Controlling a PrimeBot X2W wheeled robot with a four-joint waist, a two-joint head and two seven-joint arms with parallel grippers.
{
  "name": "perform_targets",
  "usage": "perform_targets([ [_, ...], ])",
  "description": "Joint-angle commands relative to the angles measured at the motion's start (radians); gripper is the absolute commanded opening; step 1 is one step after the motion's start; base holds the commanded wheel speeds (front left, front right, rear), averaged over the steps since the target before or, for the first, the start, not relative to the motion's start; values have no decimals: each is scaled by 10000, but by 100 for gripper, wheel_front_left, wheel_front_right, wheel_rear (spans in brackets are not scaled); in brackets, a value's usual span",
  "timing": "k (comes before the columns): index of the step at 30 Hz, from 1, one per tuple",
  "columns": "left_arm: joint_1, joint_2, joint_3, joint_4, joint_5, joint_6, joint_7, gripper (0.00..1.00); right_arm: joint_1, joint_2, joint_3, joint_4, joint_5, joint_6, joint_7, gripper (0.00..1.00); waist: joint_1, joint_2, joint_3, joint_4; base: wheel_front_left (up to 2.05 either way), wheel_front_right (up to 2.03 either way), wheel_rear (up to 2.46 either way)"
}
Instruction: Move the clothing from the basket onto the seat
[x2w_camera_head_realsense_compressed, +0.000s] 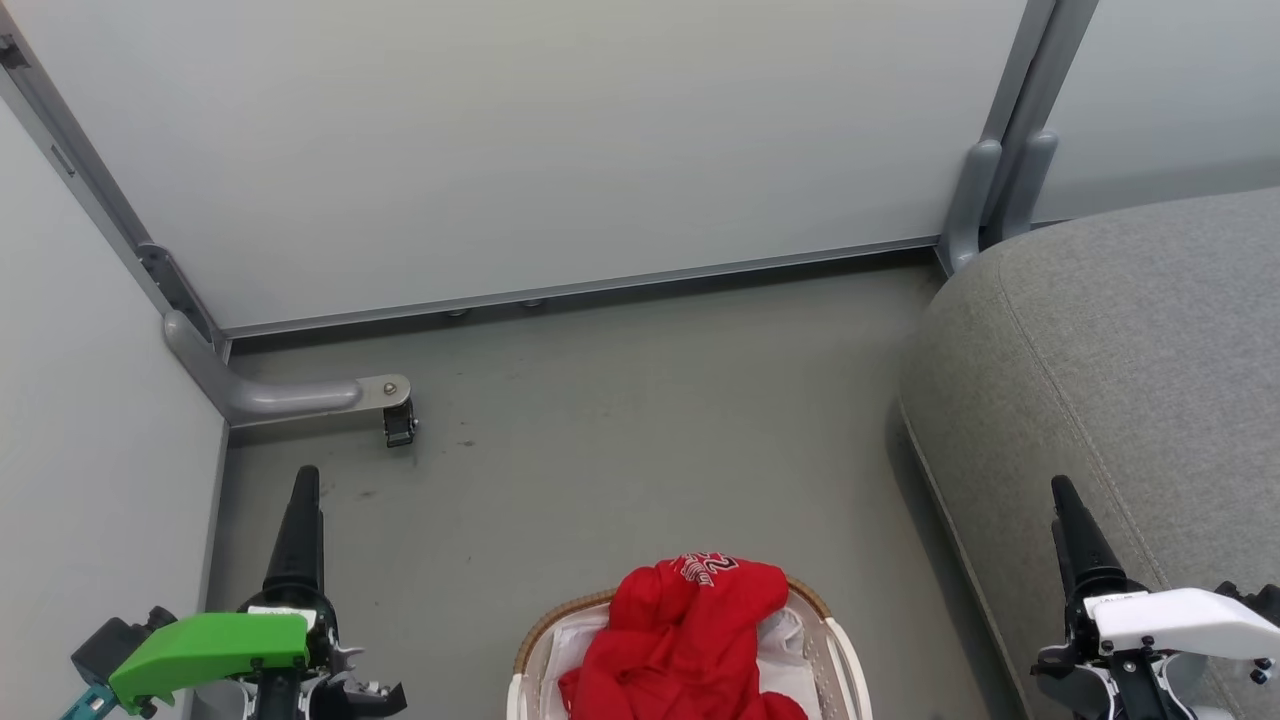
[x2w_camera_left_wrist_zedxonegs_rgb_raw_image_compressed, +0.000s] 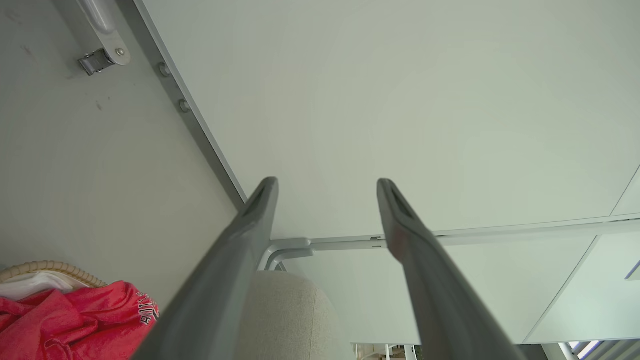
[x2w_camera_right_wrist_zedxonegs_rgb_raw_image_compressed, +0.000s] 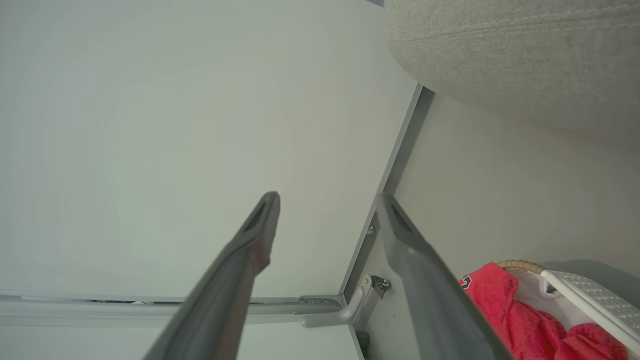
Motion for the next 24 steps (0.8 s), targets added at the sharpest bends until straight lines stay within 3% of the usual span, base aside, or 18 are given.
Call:
perform_targets([
  [1, -105, 55, -41, -279, 324, -7, -123, 100, -233, -97, -46, -276, -474, 2, -125, 100, 0, 0, 4, 4, 0, 0, 0],
  [24, 5, 81, -362, -788, 4530, 158, -916, 100, -68, -137, 402, -1248, -5219, 3, -924, 100, 0, 0, 66, 32, 0, 0, 0],
])
